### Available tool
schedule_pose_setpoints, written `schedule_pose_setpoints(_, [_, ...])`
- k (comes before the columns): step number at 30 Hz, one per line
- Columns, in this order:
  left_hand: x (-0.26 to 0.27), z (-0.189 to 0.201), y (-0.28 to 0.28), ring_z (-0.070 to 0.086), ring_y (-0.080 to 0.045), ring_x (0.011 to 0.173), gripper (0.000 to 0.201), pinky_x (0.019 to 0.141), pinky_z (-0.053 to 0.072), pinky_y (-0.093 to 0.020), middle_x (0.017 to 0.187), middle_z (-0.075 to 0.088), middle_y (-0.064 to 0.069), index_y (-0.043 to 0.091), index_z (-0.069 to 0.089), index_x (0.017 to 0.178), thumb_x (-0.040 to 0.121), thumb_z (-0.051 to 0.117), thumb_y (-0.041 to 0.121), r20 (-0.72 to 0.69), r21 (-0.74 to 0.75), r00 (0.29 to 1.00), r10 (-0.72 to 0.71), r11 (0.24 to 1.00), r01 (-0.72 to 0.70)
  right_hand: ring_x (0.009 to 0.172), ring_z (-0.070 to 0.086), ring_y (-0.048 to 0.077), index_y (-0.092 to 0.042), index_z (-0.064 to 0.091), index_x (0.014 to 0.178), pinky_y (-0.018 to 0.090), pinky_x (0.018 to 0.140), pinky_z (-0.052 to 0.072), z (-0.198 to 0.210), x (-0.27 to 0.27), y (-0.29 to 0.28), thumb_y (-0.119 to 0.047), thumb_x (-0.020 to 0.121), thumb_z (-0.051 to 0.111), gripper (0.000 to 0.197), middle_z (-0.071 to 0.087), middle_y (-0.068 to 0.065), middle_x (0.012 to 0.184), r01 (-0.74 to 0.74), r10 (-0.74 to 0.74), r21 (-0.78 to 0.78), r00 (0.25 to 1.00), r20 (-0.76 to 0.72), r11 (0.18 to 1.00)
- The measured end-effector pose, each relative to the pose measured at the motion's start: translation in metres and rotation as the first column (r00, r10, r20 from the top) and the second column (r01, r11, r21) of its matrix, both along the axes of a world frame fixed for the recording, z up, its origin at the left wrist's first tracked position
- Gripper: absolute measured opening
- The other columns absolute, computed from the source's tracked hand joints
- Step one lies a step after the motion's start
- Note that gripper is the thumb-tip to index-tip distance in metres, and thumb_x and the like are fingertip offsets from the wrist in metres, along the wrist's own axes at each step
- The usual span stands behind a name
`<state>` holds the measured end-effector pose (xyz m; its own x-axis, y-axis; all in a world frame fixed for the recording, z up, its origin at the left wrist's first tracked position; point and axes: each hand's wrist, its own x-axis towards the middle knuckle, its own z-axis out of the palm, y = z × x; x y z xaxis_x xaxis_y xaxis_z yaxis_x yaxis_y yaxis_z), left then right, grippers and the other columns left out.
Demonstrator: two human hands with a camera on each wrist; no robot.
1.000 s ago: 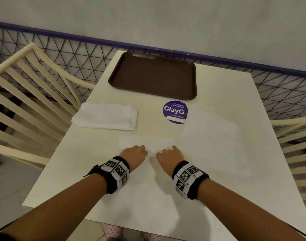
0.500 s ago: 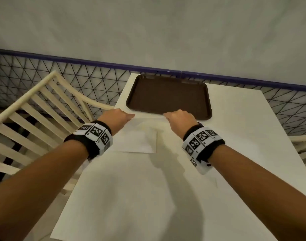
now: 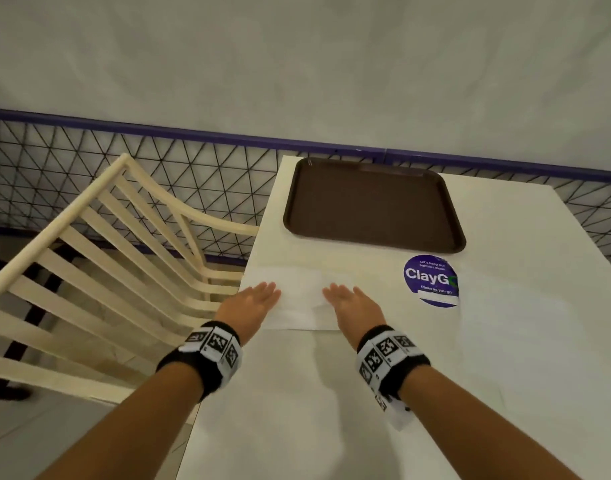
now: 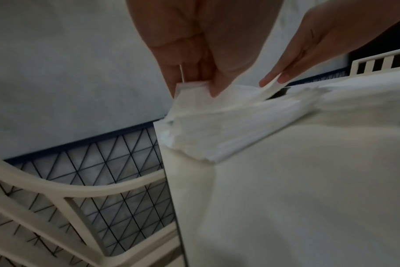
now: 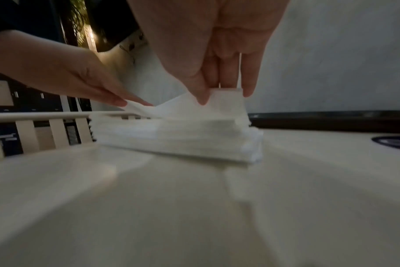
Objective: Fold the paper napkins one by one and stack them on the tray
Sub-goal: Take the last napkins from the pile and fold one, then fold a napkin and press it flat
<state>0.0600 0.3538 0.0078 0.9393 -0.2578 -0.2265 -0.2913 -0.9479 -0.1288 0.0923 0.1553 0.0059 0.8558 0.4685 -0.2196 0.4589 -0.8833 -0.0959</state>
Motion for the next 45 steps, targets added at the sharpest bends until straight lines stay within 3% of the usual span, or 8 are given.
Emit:
schedule_pose_setpoints(4, [0.001, -0.03, 0.013, 0.073, -0.016, 0.078, 0.073, 0.059, 0.056, -0.024, 0.096, 0.074, -0.006, 0.011, 0.076, 0.09, 0.019, 0.091, 0.001, 0.078, -0.045, 0.994, -0.073, 0.996, 0.076, 0.094, 0.07, 0.02, -0.004, 0.069, 0.106, 0.03, 0.084, 0.056, -0.016, -0.007, 0.002, 0.005, 0.052, 0.081, 0.056, 0.069, 0.014, 0.111, 0.002, -0.005, 0.05, 0.998, 0.057, 0.999])
schedule_pose_setpoints(9, [-0.005, -0.031, 0.009, 0.032, -0.016, 0.137, 0.045, 0.108, 0.032, -0.028, 0.153, 0.026, -0.002, 0.014, 0.034, 0.143, 0.099, 0.033, 0.022, -0.044, -0.083, 0.998, -0.041, 0.996, 0.038, 0.142, 0.024, 0.019, -0.011, 0.025, 0.147, 0.033, 0.117, 0.018, -0.024, -0.012, -0.006, -0.008, 0.099, 0.031, 0.048, 0.02, 0.007, 0.155, -0.07, 0.067, -0.022, 0.99, -0.121, 0.997])
schedule_pose_setpoints(17, [-0.001, -0.02, -0.009, 0.07, -0.021, 0.07, 0.027, 0.058, 0.056, -0.029, 0.079, 0.073, -0.003, 0.014, 0.074, 0.067, 0.066, 0.053, 0.031, 0.192, -0.22, 0.98, -0.051, 0.971, 0.094, 0.146, 0.011, 0.014, -0.018, 0.016, 0.149, 0.029, 0.119, 0.005, -0.021, -0.018, -0.058, -0.023, 0.103, 0.024, 0.048, 0.009, 0.0, 0.159, 0.137, -0.131, 0.035, 0.982, -0.139, 0.99])
schedule_pose_setpoints(25, [0.006, -0.007, -0.108, 0.068, -0.015, 0.065, 0.036, 0.055, 0.051, -0.02, 0.073, 0.069, 0.004, 0.019, 0.073, 0.066, 0.071, 0.039, 0.031, 0.313, -0.315, 0.902, -0.298, 0.863, 0.394, 0.146, 0.012, 0.014, -0.02, 0.012, 0.15, 0.025, 0.117, 0.011, -0.017, -0.058, -0.204, -0.024, 0.099, 0.038, 0.057, 0.006, -0.001, 0.159, 0.563, -0.561, -0.03, 0.814, -0.154, 0.826])
schedule_pose_setpoints(32, [0.004, -0.009, -0.184, 0.066, -0.011, 0.061, 0.035, 0.051, 0.049, -0.016, 0.07, 0.068, 0.008, 0.024, 0.073, 0.065, 0.07, 0.038, 0.03, 0.294, -0.305, 0.852, -0.434, 0.802, 0.514, 0.139, 0.029, 0.016, -0.024, 0.033, 0.144, 0.027, 0.112, 0.024, -0.023, -0.07, -0.245, -0.037, 0.095, 0.048, 0.053, 0.027, -0.002, 0.153, 0.572, -0.547, 0.002, 0.786, -0.287, 0.82])
schedule_pose_setpoints(37, [-0.002, -0.014, -0.217, 0.065, -0.012, 0.059, 0.022, 0.049, 0.047, -0.016, 0.069, 0.067, 0.008, 0.023, 0.072, 0.065, 0.047, 0.085, 0.023, 0.242, -0.317, 0.852, -0.464, 0.792, 0.522, 0.123, 0.046, 0.023, -0.023, 0.047, 0.135, 0.031, 0.1, 0.04, -0.028, -0.064, -0.244, -0.033, 0.097, 0.042, 0.04, 0.045, 0.006, 0.134, 0.432, -0.442, -0.096, 0.888, -0.131, 0.897])
schedule_pose_setpoints(41, [-0.002, -0.016, -0.238, 0.063, -0.008, 0.055, 0.032, 0.048, 0.045, -0.013, 0.066, 0.066, 0.011, 0.026, 0.072, 0.063, 0.036, 0.089, 0.026, 0.209, -0.321, 0.877, -0.434, 0.816, 0.48, 0.047, 0.06, 0.015, -0.024, 0.072, 0.062, 0.016, 0.04, 0.043, -0.041, -0.055, -0.247, -0.032, 0.032, 0.092, 0.037, 0.063, 0.0, 0.063, 0.368, -0.365, -0.101, 0.93, 0.051, 0.924])
schedule_pose_setpoints(45, [0.001, -0.019, -0.254, 0.063, -0.005, 0.054, 0.036, 0.046, 0.043, -0.01, 0.064, 0.065, 0.014, 0.027, 0.072, 0.061, 0.031, 0.09, 0.034, 0.183, -0.29, 0.882, -0.434, 0.834, 0.47, 0.035, 0.052, 0.012, -0.021, 0.064, 0.047, 0.013, 0.032, 0.034, -0.047, -0.046, -0.249, -0.025, 0.017, 0.092, 0.041, 0.055, -0.003, 0.048, 0.285, -0.28, -0.066, 0.956, 0.084, 0.956])
